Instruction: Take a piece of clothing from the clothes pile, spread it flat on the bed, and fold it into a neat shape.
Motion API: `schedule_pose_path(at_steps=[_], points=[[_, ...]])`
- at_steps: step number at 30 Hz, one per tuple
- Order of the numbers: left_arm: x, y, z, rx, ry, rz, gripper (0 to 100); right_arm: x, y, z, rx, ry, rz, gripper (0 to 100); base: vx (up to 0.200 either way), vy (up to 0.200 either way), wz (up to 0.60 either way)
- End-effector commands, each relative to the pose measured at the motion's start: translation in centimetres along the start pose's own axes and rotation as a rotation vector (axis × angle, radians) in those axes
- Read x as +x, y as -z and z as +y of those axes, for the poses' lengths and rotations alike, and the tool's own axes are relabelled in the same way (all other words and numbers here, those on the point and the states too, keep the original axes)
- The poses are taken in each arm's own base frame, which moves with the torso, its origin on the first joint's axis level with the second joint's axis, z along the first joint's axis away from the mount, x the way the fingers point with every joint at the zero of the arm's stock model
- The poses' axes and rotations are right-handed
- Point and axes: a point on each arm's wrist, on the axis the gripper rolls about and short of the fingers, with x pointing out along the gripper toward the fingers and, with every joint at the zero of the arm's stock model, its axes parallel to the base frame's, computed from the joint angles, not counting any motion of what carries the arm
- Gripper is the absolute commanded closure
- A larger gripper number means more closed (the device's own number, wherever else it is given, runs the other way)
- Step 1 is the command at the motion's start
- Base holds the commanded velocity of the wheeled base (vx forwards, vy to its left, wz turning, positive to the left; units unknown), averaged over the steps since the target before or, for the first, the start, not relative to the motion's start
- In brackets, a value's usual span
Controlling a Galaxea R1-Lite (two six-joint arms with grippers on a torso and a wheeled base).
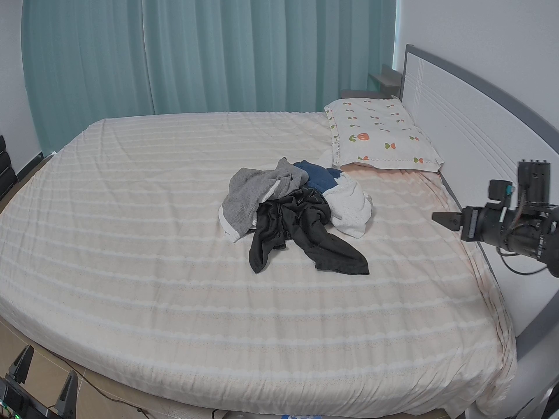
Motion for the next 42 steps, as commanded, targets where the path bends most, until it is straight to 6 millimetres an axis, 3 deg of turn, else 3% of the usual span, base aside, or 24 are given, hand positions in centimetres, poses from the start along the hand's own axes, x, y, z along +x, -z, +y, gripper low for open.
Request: schedule_pose_path(at_steps=[1,20,28,42], points=[[0.0,0.4,0.0,-0.003,-0.001,0.001,0,18.6,6.5,2.5,0.073,0.017,0.167,0,0.0,0.0,0.0],[0.0,0.4,0.0,-0.003,-0.001,0.001,0,24.6,11.2,5.9,0.104,-0.024,0.227,0,0.0,0.0,0.0],[0.0,0.4,0.0,-0.003,-0.001,0.001,0,25.8,12.4,5.8,0.137,-0.017,0.241,0,0.0,0.0,0.0],[0.0,0.4,0.0,-0.001,-0.001,0.001,0,27.7,13.0,5.5,0.18,0.024,0.208,0,0.0,0.0,0.0]])
